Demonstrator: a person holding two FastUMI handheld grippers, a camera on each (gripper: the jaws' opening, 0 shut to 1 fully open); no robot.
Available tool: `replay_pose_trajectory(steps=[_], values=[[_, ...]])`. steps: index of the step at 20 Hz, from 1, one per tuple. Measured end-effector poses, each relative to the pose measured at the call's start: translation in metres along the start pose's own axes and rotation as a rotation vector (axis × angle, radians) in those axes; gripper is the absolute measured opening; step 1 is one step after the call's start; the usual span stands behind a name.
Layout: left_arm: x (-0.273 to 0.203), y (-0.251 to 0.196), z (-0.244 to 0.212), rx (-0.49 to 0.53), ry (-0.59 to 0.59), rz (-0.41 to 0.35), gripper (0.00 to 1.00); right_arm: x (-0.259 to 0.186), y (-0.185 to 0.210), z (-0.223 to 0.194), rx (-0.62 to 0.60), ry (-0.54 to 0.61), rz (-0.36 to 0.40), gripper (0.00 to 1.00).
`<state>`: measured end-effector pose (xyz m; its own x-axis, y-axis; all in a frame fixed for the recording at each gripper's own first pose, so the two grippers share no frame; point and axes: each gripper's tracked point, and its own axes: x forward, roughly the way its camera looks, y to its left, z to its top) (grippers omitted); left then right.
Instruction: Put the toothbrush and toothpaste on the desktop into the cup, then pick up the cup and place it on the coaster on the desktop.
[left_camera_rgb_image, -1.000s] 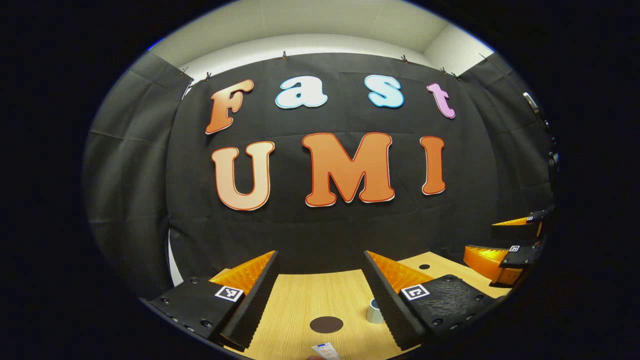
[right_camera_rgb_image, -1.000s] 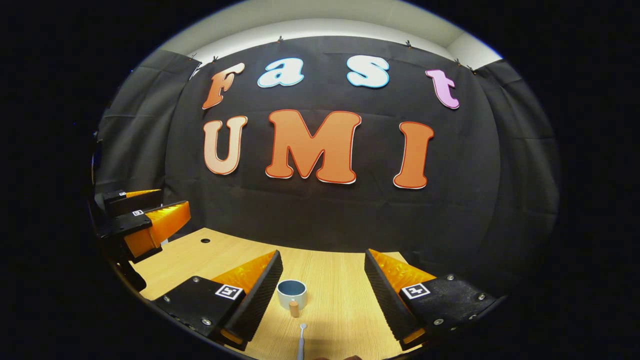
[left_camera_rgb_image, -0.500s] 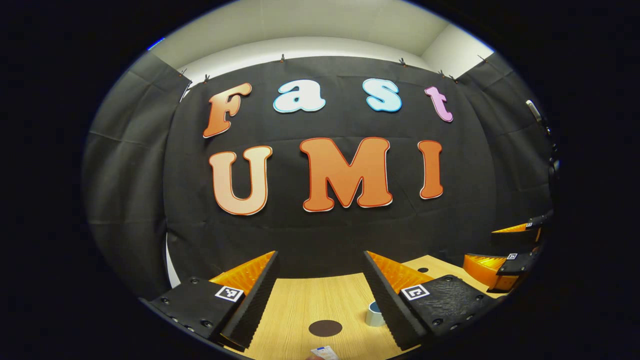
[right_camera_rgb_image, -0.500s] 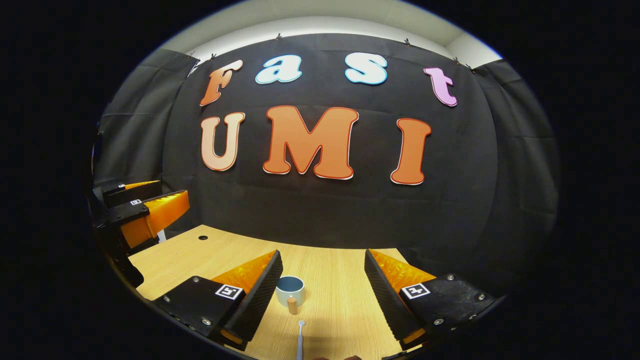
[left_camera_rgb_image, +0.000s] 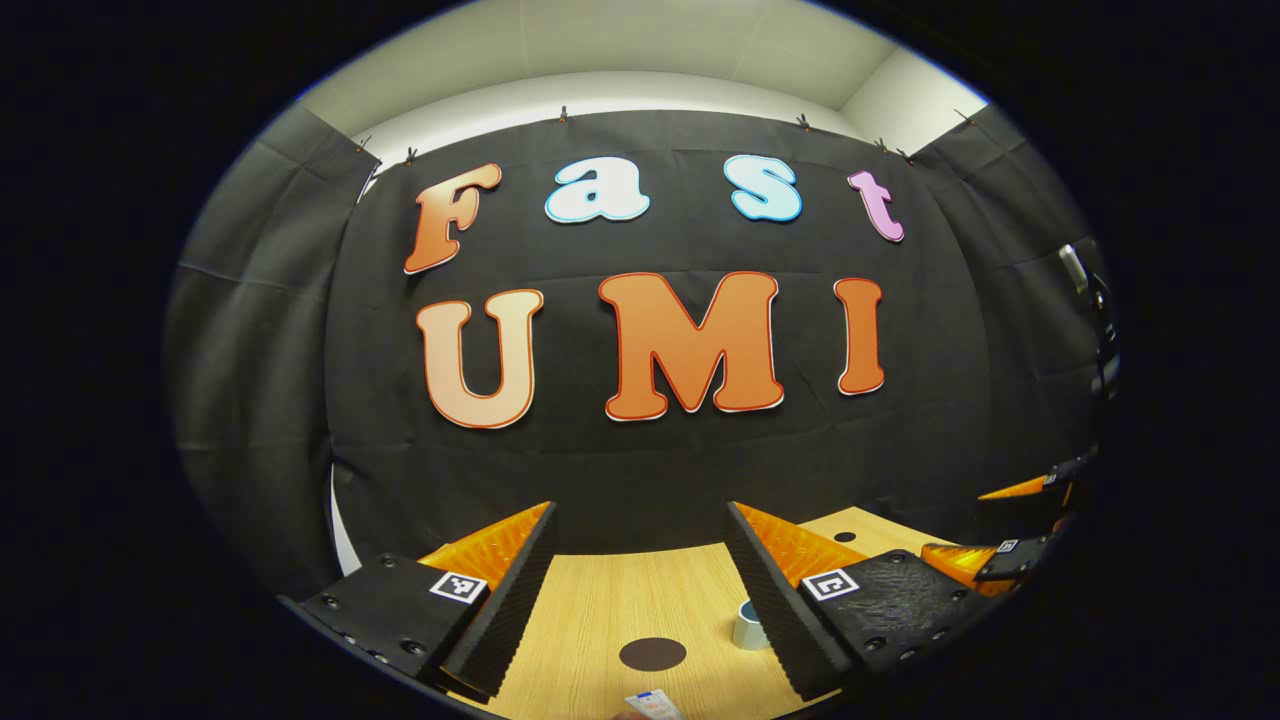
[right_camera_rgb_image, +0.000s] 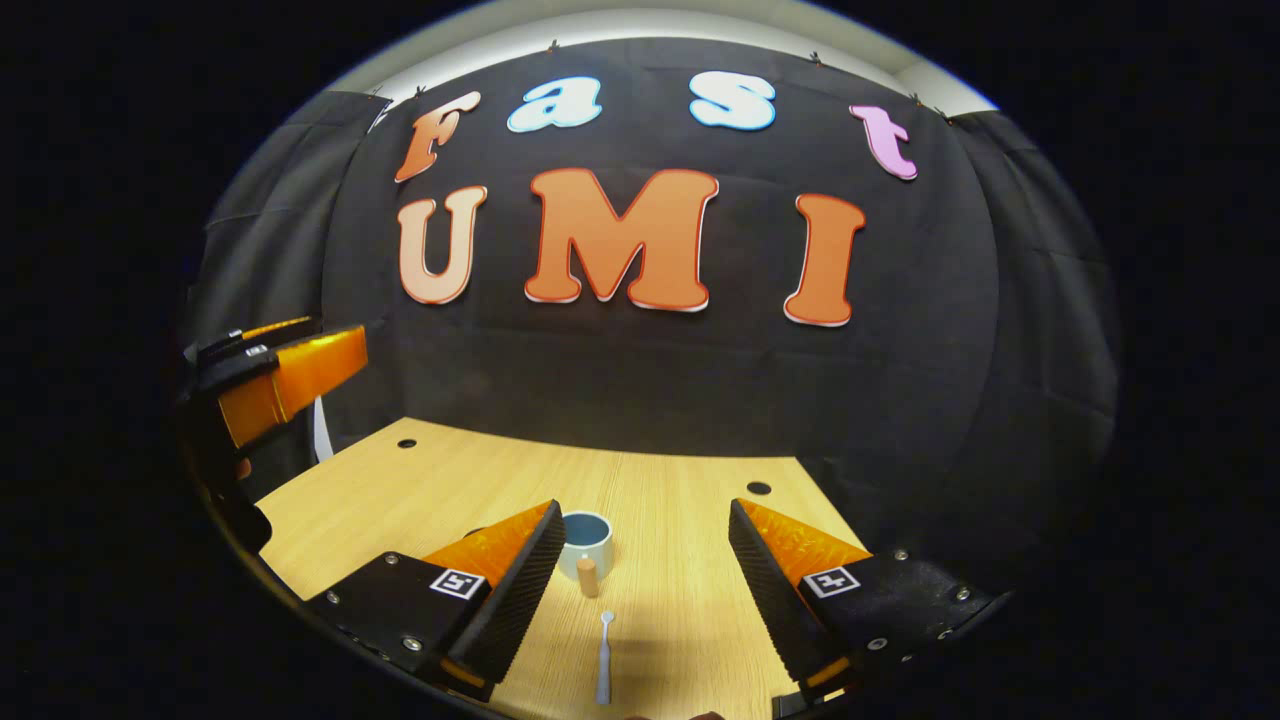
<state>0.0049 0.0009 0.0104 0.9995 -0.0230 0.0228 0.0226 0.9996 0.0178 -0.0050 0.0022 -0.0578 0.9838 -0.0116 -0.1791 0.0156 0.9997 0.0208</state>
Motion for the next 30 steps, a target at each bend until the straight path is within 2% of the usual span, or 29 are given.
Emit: replay_pose_trajectory(steps=[4, 8, 13, 21, 22, 23, 30], values=[[-0.003, 0.010, -0.003, 0.020, 0.008, 0.022, 0.99, 0.011, 0.007, -0.043, 0.026, 0.154, 0.015, 1.00], [-0.004, 0.018, -0.014, 0.045, 0.046, 0.025, 0.99, 0.019, 0.021, -0.110, 0.055, 0.373, 0.053, 1.00], [-0.009, 0.036, -0.019, 0.063, 0.068, 0.057, 0.99, 0.020, 0.025, -0.172, 0.076, 0.611, 0.052, 0.97], [-0.020, 0.070, -0.049, 0.063, 0.146, 0.149, 0.99, 0.020, 0.031, -0.235, -0.003, 0.869, 0.084, 0.78], [-0.022, 0.074, -0.052, 0.066, 0.154, 0.160, 0.99, 0.020, 0.032, -0.240, -0.002, 0.900, 0.092, 0.72], [-0.023, 0.077, -0.055, 0.067, 0.162, 0.171, 0.99, 0.021, 0.035, -0.246, 0.000, 0.936, 0.104, 0.75], [-0.039, 0.095, -0.077, 0.061, 0.225, 0.253, 0.99, 0.032, 0.040, -0.270, 0.008, 1.073, 0.133, 0.57]])
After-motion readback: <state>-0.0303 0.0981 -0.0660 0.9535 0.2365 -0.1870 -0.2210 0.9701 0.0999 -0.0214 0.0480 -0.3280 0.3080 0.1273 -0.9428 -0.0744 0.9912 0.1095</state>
